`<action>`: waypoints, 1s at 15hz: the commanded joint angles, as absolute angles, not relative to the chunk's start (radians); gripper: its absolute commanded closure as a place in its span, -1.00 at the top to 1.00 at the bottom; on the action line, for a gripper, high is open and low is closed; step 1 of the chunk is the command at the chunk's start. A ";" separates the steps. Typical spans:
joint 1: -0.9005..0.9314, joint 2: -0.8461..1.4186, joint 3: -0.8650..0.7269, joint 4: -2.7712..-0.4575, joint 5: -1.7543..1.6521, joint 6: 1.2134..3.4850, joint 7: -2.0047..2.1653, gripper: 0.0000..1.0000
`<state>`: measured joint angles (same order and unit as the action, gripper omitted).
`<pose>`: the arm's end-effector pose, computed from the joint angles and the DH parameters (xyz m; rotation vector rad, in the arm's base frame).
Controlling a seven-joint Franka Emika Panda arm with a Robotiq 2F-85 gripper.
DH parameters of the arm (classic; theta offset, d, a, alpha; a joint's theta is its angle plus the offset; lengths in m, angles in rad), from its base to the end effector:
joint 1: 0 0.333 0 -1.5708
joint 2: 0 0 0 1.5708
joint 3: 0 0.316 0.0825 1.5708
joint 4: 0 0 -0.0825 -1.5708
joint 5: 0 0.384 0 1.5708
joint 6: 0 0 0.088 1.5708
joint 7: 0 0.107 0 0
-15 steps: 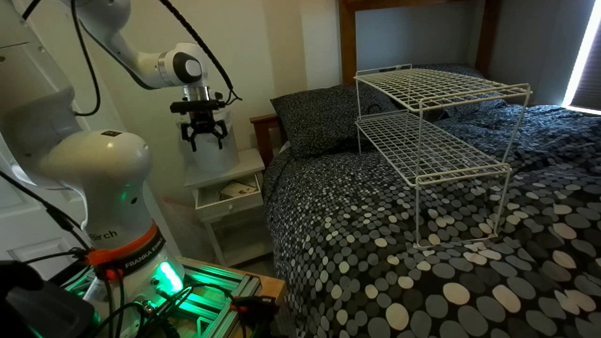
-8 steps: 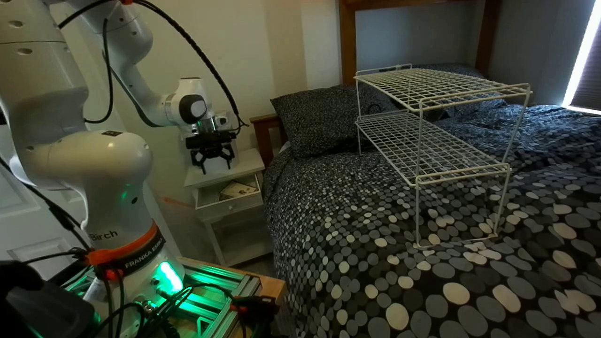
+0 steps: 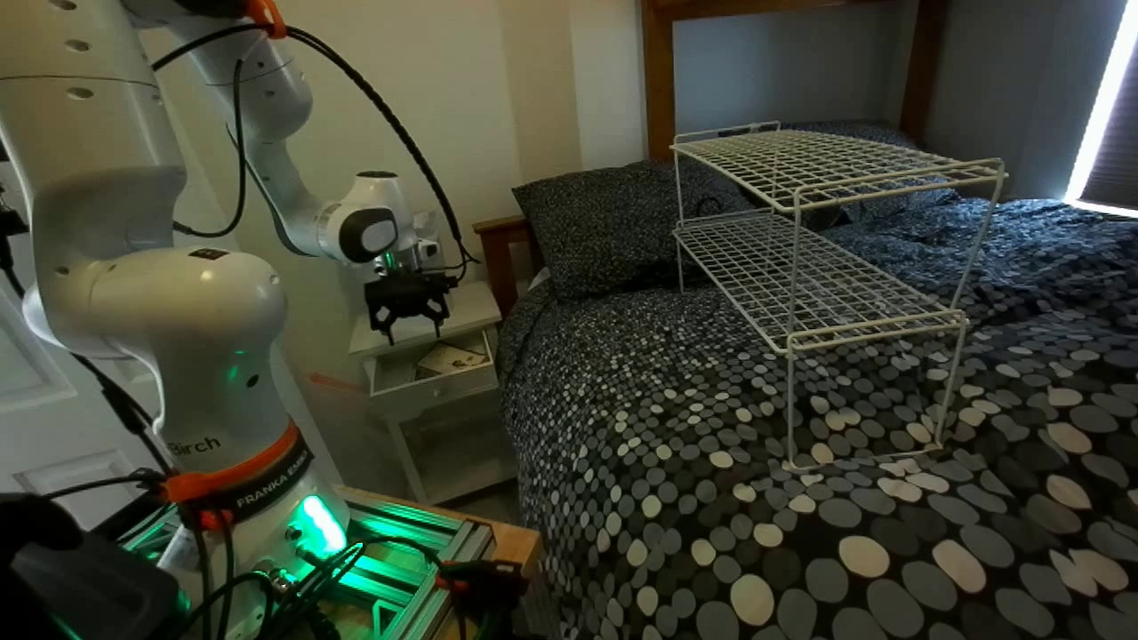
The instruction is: Close the open drawer
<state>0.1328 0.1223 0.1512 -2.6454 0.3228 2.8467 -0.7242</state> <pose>0.4182 0.1064 0.2088 -2.8492 -1.0414 -0.1548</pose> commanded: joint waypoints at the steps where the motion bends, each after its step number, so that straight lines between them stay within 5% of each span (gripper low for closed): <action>1: 0.098 0.120 0.185 -2.645 0.307 2.845 -0.710 1.00; 8: 0.113 0.233 0.151 -2.651 0.189 2.982 -0.585 1.00; 15: 0.308 0.459 -0.089 -2.625 -0.164 3.183 -0.227 1.00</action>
